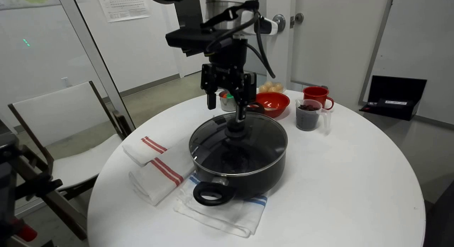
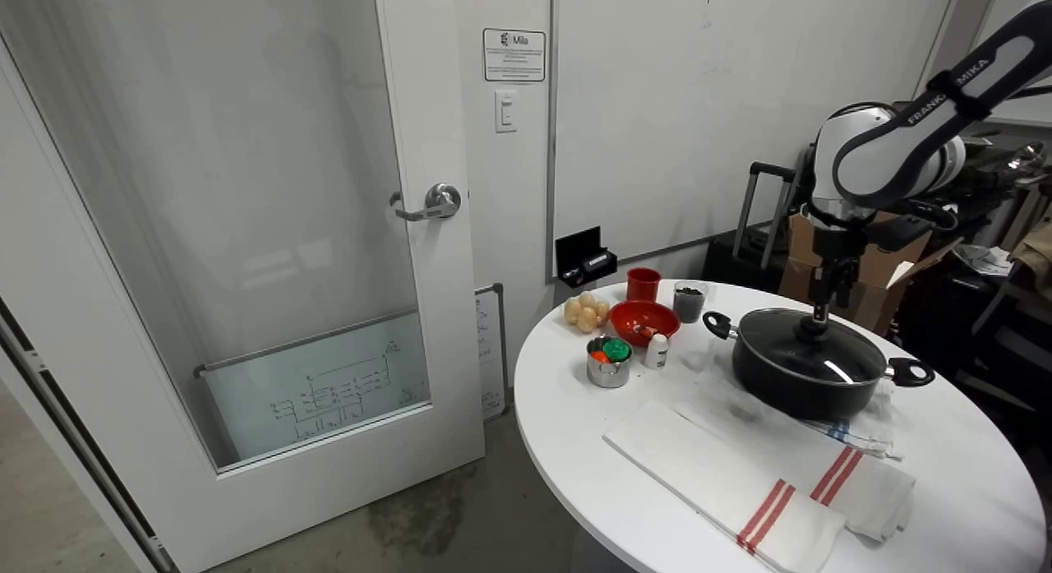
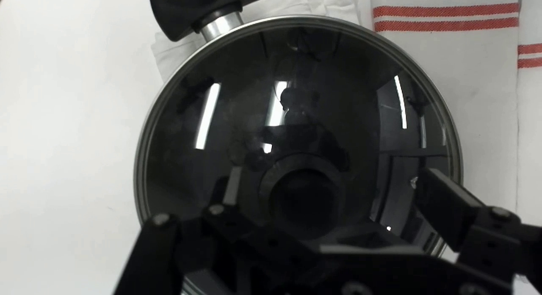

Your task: Remove the lid from the pot

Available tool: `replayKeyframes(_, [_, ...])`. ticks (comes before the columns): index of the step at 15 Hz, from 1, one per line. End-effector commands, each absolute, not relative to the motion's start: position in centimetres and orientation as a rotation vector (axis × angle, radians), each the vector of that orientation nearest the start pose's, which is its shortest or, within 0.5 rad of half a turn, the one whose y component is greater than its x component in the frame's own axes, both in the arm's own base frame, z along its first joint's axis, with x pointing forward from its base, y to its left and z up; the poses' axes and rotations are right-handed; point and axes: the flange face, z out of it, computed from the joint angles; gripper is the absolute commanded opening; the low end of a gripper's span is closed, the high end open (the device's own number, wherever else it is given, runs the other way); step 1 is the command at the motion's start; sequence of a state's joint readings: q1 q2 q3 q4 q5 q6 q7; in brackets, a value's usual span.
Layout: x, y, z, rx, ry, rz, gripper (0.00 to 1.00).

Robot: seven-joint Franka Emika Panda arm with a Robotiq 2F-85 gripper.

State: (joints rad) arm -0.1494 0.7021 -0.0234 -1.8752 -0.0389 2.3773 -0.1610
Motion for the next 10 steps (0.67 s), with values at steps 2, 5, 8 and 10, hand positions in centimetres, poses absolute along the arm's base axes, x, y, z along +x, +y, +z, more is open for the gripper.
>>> replayKeyframes(2, [61.1,-11.3,10.1,-3.076,-0.052,0.363,1.00])
replayKeyframes(5, [61.3,-11.6,9.3,-3.067,-0.057,0.383,1.00])
replayKeyframes(8, [61.7,-11.9,8.7,-3.062,-0.065,0.384,1.00])
replayKeyframes(10, [62.0,-11.9,8.5,-3.063,-0.064,0.370,1.00])
